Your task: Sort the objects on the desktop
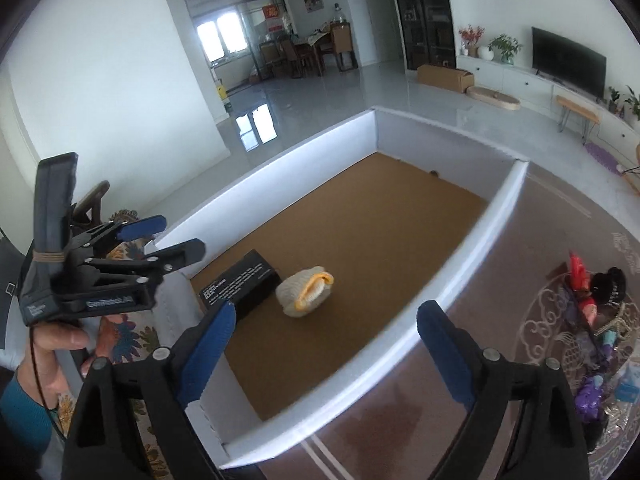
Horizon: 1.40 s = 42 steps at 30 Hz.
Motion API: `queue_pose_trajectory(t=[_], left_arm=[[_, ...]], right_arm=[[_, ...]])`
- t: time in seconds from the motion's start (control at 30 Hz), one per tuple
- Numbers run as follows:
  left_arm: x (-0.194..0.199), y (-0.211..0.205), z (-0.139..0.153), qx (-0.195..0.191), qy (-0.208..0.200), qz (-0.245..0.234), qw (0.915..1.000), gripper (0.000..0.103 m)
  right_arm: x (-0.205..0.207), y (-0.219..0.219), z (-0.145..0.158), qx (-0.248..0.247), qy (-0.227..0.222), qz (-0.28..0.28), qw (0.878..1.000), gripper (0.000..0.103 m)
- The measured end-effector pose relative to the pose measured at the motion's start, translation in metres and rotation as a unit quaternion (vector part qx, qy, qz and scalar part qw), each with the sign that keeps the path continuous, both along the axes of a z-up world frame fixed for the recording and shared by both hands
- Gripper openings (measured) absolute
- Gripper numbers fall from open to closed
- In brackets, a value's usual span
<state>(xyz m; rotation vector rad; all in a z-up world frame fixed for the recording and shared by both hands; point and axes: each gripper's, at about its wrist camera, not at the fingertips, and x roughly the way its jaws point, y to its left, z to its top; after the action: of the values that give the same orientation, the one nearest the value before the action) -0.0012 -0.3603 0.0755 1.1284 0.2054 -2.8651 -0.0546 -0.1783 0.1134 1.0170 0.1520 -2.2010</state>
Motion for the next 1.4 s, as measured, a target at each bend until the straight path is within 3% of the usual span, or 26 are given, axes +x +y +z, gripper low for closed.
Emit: queue_pose_trajectory(t=[0.13, 0.2, 0.27, 0.37, 0.47, 0.53, 0.73, 0.87, 1.2, 1.4], left_arm=[[0.023, 0.087, 0.027, 0.027, 0.037, -0.118, 0.9919, 0.096], [0.033, 0.133, 0.031, 0.03, 0.049, -0.174, 0.983, 0.103], [0.037, 0.178, 0.022, 0.03, 0.041, -0.22, 0.9743, 0.103], [0.024, 0.237, -0.025, 0.011, -0.012, -0.253, 0.9674, 0.103], [-0.006, 0.277, -0.083, -0.034, -0.05, -0.258, 0.9644, 0.103], [-0.024, 0.288, -0.113, -0.057, -0.068, -0.245, 0.9654, 0.103], [-0.066, 0.283, -0.158, -0.044, -0.106, -0.209, 0.9713, 0.103], [-0.08, 0.284, -0.16, -0.075, -0.104, -0.201, 0.9712, 0.103], [-0.133, 0.29, -0.162, -0.057, -0.091, -0.177, 0.9783, 0.103], [-0.136, 0.289, -0.162, -0.056, -0.091, -0.181, 0.9777, 0.103]], right_arm=[[0.021, 0.103, -0.014, 0.026, 0.058, -0.086, 0.994, 0.102], [0.036, 0.162, -0.033, 0.05, 0.063, -0.14, 0.987, 0.102], [0.046, 0.222, -0.058, 0.079, 0.055, -0.196, 0.976, 0.102], [0.062, 0.308, -0.095, 0.119, 0.016, -0.262, 0.958, 0.102], [0.07, 0.36, -0.128, 0.159, -0.023, -0.307, 0.938, 0.102], [0.067, 0.387, -0.138, 0.141, -0.043, -0.314, 0.938, 0.103], [0.05, 0.414, -0.141, 0.117, -0.055, -0.347, 0.929, 0.103], [0.044, 0.415, -0.143, 0.112, -0.042, -0.357, 0.927, 0.103], [0.043, 0.414, -0.143, 0.112, -0.041, -0.357, 0.927, 0.103], [0.043, 0.414, -0.143, 0.113, -0.041, -0.357, 0.926, 0.103]])
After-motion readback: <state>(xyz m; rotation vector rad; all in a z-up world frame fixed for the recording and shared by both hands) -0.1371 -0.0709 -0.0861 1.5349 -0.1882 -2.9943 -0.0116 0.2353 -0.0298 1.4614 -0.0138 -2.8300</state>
